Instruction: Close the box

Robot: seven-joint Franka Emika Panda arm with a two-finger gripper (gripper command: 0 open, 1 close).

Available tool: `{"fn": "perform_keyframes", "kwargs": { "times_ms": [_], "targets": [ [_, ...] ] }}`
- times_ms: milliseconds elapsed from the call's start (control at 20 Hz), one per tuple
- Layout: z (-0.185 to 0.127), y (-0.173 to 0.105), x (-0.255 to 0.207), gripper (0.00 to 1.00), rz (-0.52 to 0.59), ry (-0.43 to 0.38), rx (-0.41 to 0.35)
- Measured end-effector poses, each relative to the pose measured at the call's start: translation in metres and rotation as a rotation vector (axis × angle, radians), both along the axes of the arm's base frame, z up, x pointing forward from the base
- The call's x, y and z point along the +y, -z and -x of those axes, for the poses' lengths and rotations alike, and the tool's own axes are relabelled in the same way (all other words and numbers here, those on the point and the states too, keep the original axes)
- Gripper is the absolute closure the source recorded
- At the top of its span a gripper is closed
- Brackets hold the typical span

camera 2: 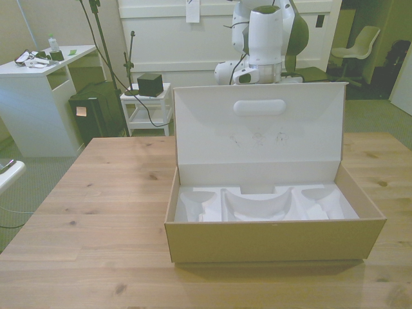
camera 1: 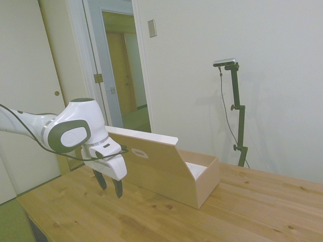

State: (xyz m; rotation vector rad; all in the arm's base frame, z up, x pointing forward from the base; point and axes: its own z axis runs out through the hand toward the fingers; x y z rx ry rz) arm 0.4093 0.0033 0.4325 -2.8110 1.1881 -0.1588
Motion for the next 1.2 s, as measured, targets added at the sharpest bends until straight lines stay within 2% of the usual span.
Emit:
{"fn": "perform_keyframes", "kwargs": {
  "times_ms": [400, 850, 1200],
  "targets": [
    [0.001, -0.006, -0.002, 0.0, 0.009, 0.018, -0.01],
    [0.011, -0.061, -0.029, 0.0, -0.013, 0.071, -0.09],
    [0.006, -0.099, -0.052, 0.0, -0.021, 0.116, -0.163]
  ]
}}
